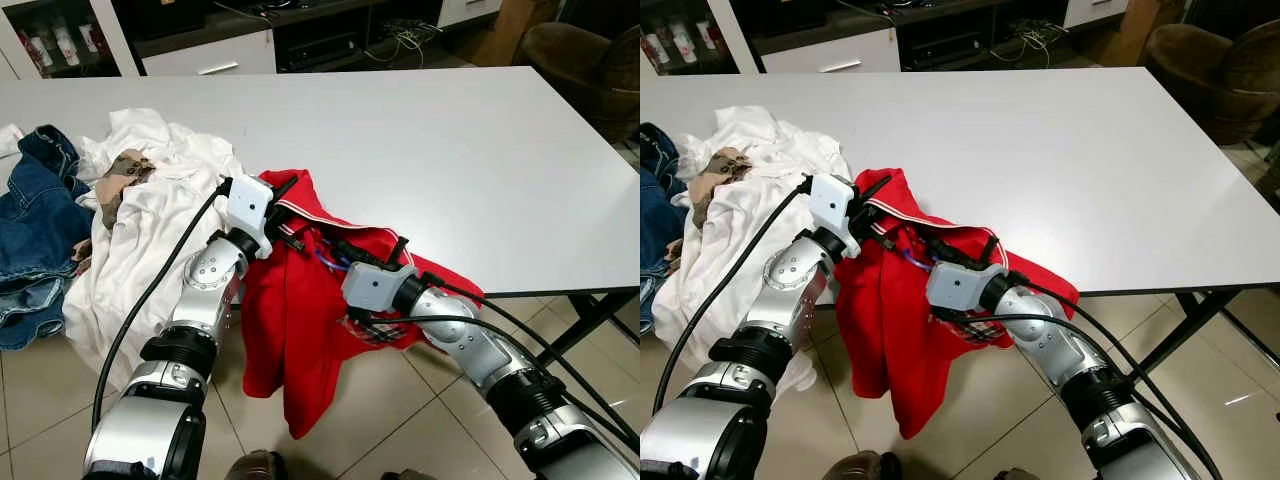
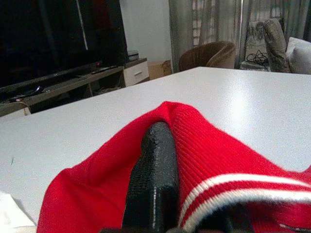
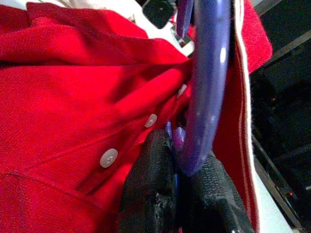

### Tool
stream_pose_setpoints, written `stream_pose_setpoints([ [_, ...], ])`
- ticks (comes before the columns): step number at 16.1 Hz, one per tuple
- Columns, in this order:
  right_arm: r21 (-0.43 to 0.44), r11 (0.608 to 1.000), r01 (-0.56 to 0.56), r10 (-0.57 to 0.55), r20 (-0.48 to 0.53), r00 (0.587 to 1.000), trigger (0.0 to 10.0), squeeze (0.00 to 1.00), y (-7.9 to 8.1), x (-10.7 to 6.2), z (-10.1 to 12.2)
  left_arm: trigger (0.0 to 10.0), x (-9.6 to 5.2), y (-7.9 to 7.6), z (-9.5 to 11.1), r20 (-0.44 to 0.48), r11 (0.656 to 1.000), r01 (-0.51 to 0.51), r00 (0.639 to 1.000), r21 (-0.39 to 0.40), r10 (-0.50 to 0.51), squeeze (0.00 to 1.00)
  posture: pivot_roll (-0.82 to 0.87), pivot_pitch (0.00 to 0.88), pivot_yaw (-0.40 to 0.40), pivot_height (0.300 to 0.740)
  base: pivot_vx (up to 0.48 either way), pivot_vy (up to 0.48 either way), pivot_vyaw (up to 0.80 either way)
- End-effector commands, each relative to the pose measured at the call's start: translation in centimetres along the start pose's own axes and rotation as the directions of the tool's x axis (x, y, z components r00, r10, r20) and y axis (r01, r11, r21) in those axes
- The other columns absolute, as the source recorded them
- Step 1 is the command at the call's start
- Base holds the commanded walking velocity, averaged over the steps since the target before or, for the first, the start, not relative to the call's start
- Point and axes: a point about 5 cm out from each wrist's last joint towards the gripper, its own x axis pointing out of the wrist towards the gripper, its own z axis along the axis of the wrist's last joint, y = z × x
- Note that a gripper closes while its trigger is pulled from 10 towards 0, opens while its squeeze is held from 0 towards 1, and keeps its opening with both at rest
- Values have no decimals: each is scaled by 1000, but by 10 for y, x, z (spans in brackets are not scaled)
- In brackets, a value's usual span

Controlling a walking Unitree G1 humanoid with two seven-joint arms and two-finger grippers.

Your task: Hang hanger

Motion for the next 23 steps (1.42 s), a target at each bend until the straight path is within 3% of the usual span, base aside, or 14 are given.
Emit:
stream_pose_setpoints([
  [1, 16, 1000, 14, -14, 1, 1000, 0, 0, -4, -6, -3, 10000, 2, 3, 4, 8, 1000, -1, 1000, 22, 1, 0, 32, 31, 71, 740, 0, 0, 0],
  [14, 52, 999, -2, 2, -3, 1000, 0, 0, -21, -65, -15, 10000, -3, 10, 1, -21, 999, -5, 1000, 35, 6, 0, 21, 22, 84, 740, 0, 0, 0],
  [21, 69, 996, 56, -50, -91, 995, 0, 0, -33, -82, -25, 10000, -3, 9, -2, -37, 999, 7, 999, 34, -6, 0, 13, 25, 90, 740, 0, 0, 0],
  [23, 83, 994, 70, -64, -72, 995, 0, 0, -37, -83, -22, 10000, -3, 8, -3, -41, 999, 10, 999, 35, -8, 0, 13, 25, 90, 740, 0, 0, 0],
])
